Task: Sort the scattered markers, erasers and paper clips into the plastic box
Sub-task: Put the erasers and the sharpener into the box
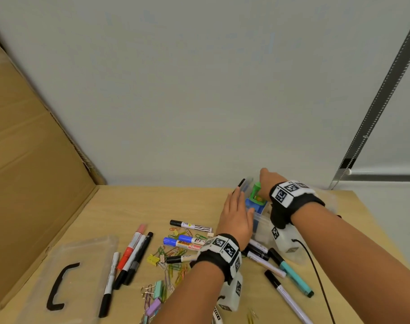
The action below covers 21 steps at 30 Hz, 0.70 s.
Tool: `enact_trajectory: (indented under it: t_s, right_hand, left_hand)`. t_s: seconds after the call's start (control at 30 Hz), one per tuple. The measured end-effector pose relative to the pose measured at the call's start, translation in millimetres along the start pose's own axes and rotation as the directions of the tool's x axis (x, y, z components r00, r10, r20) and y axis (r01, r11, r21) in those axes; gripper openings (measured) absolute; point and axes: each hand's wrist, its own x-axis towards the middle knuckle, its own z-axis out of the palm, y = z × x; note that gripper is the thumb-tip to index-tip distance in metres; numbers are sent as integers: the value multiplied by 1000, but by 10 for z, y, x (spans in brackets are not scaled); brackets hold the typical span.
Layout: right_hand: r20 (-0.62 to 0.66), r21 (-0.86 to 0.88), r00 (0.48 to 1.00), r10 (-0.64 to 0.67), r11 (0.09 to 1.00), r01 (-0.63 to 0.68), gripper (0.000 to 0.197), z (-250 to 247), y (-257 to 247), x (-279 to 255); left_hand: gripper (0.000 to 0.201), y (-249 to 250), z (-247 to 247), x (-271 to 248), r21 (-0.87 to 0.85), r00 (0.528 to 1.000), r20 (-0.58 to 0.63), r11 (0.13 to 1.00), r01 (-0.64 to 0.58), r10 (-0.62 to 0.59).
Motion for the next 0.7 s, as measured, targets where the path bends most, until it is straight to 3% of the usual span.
enact_trajectory:
  t_s: [0.2,0.43,0.5,0.7]
  right_hand:
    - [83,-131,996,13,991,-2,62,74,49,376]
    - [303,-346,953,-21,929,130,68,-294,-51,-28]
    - [328,-386,945,-12,911,145,64,-331,-75,-93]
    - [321,-395,947,14,911,121,80,-306,-62,-103]
  left_hand:
    - [95,-46,60,9,24,998,-44,999,-47,48]
    - [95,-66,85,14,55,997,-41,997,-63,66]
    - [97,-64,88,14,64,997,-36,995,-71,73]
    - [101,-82,93,20,77,998,-30,996,-54,57]
